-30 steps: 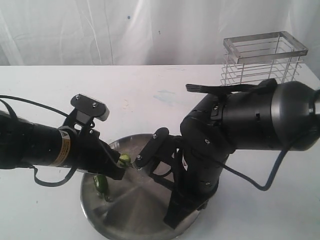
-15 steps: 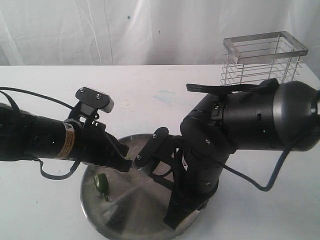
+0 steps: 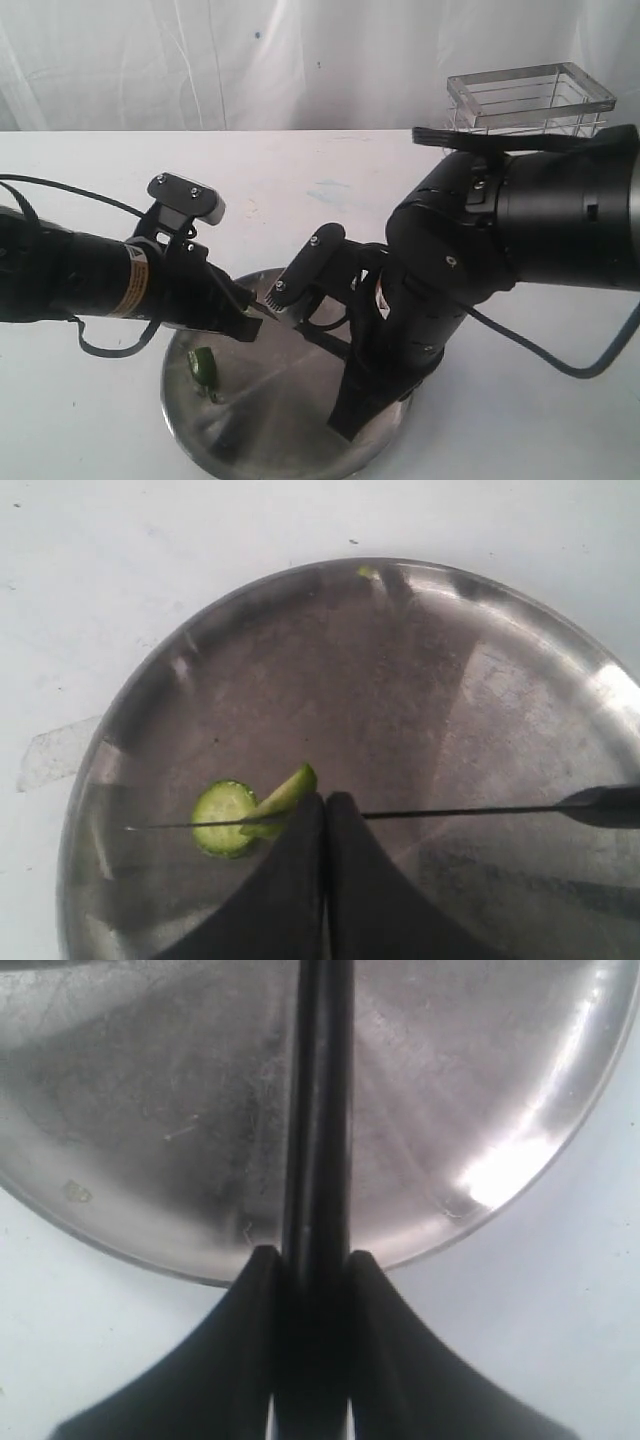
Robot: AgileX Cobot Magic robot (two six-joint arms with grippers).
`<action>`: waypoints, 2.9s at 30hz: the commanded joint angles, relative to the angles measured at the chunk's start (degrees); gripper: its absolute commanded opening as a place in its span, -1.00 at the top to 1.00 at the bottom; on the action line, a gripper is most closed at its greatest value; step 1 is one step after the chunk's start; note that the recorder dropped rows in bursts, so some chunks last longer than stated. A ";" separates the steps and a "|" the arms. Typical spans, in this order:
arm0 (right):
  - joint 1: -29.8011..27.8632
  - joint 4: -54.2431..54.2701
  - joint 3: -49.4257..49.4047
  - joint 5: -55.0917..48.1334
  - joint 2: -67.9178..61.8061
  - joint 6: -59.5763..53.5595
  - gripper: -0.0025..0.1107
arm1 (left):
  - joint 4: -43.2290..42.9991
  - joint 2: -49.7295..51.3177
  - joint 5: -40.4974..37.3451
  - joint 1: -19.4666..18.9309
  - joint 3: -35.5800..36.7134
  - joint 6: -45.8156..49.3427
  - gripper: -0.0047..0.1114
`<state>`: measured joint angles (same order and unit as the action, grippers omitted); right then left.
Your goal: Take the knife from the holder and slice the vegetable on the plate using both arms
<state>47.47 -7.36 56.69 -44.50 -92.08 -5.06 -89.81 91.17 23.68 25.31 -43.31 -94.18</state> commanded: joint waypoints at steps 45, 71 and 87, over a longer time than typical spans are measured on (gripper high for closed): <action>-0.83 -1.55 -2.81 12.82 -8.76 10.22 0.96 | -4.77 -30.16 -6.81 -0.06 14.17 -14.23 0.92; 0.60 13.21 -20.14 31.45 37.32 11.32 0.96 | -8.59 -72.49 -1.50 -0.06 25.53 -26.84 0.92; 2.11 17.97 -28.35 26.83 71.10 11.57 0.96 | -10.13 -74.54 7.28 -0.06 25.53 -26.84 0.92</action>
<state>49.30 10.34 28.75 -17.58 -22.42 6.46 -98.88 17.02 29.94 25.31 -17.86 -120.73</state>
